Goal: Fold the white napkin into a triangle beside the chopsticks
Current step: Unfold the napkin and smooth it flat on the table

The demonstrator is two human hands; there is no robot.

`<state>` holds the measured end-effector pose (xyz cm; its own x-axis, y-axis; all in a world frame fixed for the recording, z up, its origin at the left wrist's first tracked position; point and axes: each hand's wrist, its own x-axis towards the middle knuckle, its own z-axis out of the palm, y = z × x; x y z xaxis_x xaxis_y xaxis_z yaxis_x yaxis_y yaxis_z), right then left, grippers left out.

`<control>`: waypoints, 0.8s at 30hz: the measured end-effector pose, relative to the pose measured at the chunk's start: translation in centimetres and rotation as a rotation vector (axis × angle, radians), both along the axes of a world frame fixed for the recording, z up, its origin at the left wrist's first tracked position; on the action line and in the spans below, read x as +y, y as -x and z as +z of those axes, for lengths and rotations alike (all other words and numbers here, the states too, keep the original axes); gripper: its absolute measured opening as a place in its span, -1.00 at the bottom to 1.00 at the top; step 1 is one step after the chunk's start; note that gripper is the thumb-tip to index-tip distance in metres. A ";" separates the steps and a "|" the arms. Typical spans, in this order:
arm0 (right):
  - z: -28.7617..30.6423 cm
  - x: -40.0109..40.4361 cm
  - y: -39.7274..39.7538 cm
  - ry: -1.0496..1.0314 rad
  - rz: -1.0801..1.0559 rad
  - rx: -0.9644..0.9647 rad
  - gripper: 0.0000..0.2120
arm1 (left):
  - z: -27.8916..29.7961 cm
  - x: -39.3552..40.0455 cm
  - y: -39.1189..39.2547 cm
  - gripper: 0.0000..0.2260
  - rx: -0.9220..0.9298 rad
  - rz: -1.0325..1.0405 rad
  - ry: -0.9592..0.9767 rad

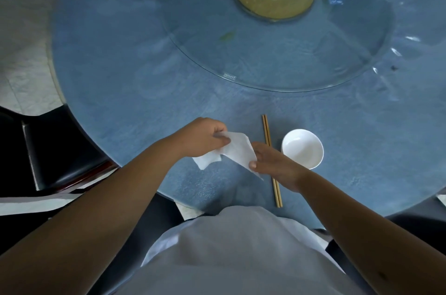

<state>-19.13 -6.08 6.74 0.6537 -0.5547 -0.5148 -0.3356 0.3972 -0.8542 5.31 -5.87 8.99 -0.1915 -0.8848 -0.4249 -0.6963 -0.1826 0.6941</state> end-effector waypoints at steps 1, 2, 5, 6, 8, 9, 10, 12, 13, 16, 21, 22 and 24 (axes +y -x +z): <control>-0.3 -0.2 -0.6 0.024 0.007 0.040 -0.43 | -0.2 -0.3 -0.4 -0.82 -0.016 0.002 -0.006; -0.7 -0.4 -1.0 0.032 -0.001 0.068 -0.52 | -0.3 -0.7 -0.8 -0.83 -0.037 0.003 -0.010; -2.2 -0.7 -2.0 0.035 -0.052 0.124 -0.70 | -1.3 -1.8 -1.9 -0.83 -0.093 -0.006 -0.018; -2.7 -0.8 -2.3 0.102 -0.048 0.215 -0.81 | -1.6 -2.2 -2.1 -0.84 -0.097 -0.003 -0.024; -3.8 -1.0 -2.7 0.188 -0.051 0.389 -0.85 | -2.4 -3.0 -2.6 -0.83 -0.122 0.000 -0.034; -4.4 -1.1 -2.9 0.187 -0.070 0.430 -0.81 | -2.9 -3.4 -2.9 -0.80 -0.150 -0.006 -0.033; -4.7 -1.2 -3.0 0.175 -0.091 0.456 -0.81 | -3.5 -3.8 -3.1 -0.78 -0.182 -0.012 -0.030; -5.4 -1.5 -3.2 0.140 -0.116 0.487 -0.82 | -4.5 -4.4 -3.5 -0.75 -0.234 -0.015 -0.026; -5.7 -1.6 -3.2 0.121 -0.122 0.503 -0.82 | -5.1 -4.6 -3.6 -0.75 -0.251 -0.019 -0.026; -6.6 -1.8 -2.9 0.073 -0.105 0.571 -0.83 | -6.6 -5.3 -3.5 -0.79 -0.293 -0.068 -0.006; -7.5 -2.5 -2.8 0.087 -0.011 0.634 -0.86 | -8.7 -6.6 -2.6 -0.87 -0.309 -0.140 0.020; -7.4 -2.7 -2.8 0.109 0.026 0.669 -0.86 | -9.1 -6.8 -2.5 -0.86 -0.307 -0.143 0.035; -7.0 -3.1 -3.0 0.205 0.099 0.792 -0.83 | -9.7 -7.0 -2.2 -0.78 -0.293 -0.114 0.050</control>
<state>-16.13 -9.23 -0.25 0.1906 -0.6463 -0.7389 -0.8944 0.1959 -0.4022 7.53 -12.92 -0.69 -0.1670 -0.8857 -0.4332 -0.8818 -0.0624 0.4674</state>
